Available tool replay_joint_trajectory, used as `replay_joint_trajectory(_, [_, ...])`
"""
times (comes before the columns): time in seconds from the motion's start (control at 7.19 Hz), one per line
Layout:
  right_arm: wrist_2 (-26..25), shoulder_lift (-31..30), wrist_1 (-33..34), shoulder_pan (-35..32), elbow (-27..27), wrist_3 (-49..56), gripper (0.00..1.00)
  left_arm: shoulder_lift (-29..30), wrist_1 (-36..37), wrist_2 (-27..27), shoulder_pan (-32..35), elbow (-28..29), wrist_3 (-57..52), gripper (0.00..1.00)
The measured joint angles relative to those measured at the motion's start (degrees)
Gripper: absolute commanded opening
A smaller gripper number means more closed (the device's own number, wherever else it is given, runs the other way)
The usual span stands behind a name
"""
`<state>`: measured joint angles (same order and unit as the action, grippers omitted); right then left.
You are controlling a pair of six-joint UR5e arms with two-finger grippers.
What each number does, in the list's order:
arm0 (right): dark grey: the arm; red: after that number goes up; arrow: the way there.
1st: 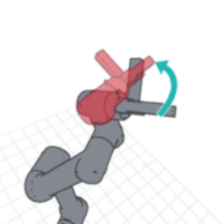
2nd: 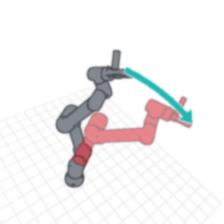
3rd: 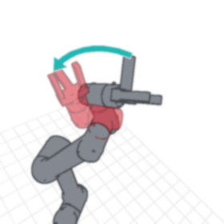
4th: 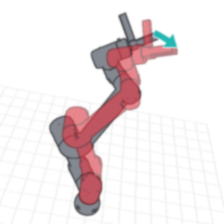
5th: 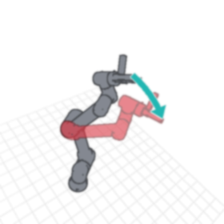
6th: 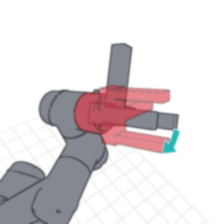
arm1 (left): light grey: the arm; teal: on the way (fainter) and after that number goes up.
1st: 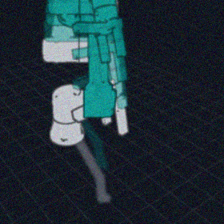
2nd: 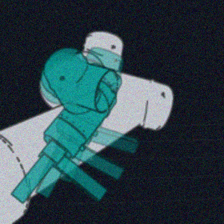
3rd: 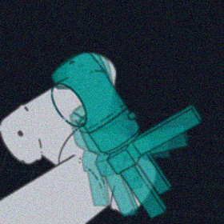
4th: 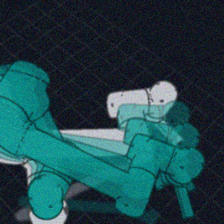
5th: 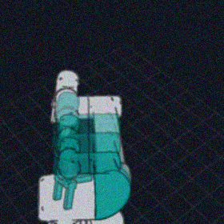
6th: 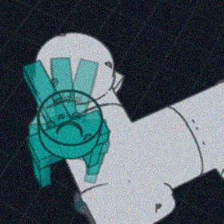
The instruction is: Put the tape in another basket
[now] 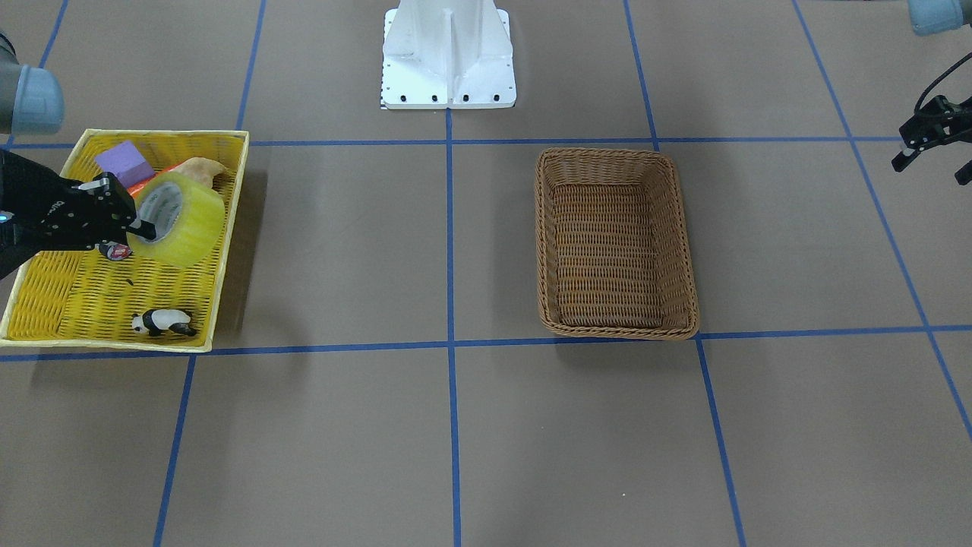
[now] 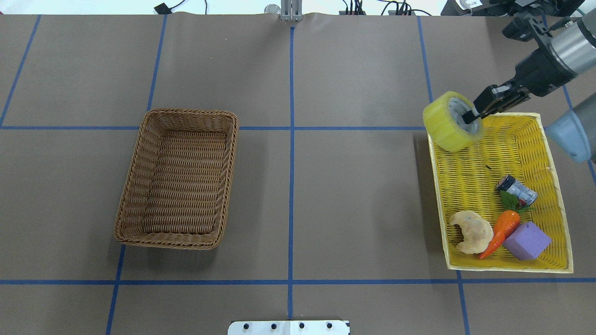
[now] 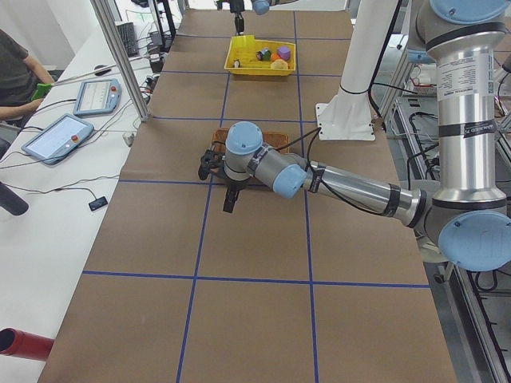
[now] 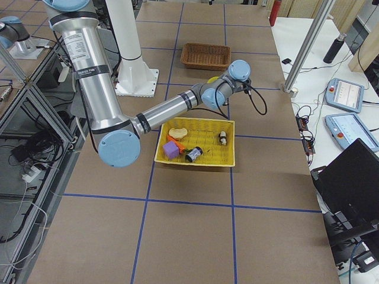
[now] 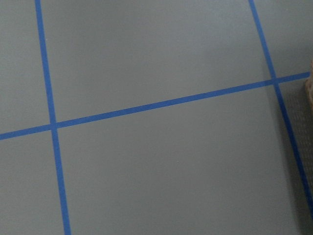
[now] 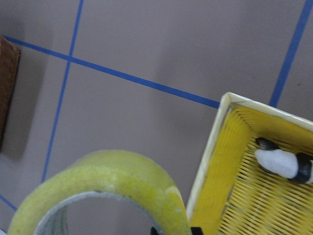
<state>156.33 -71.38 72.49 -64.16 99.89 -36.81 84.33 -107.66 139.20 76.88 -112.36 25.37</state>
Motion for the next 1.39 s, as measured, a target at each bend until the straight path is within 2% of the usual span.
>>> replay_joint_trajectory(0.28, [6.4, 3.8, -0.6, 0.9, -0.1, -2.4, 0.00, 5.6, 0.0, 5.3, -0.8, 0.0, 8.2, 0.98])
replay_joint_trajectory(0.56, [12.9, 5.4, -1.0, 1.1, 0.0, -2.5, 0.00, 11.6, -2.2, 8.1, -4.6, -0.2, 16.9, 0.98])
replay_joint_trajectory(0.97, [23.8, 6.3, -2.2, 1.1, -0.2, -2.1, 0.00, 16.1, -17.5, 8.1, -10.7, 0.7, 36.3, 0.97])
replay_joint_trajectory(1.39, [29.1, 6.6, -2.3, 1.1, -0.7, 0.6, 0.00, 20.0, -25.3, 7.3, -13.1, 3.3, 42.1, 0.97])
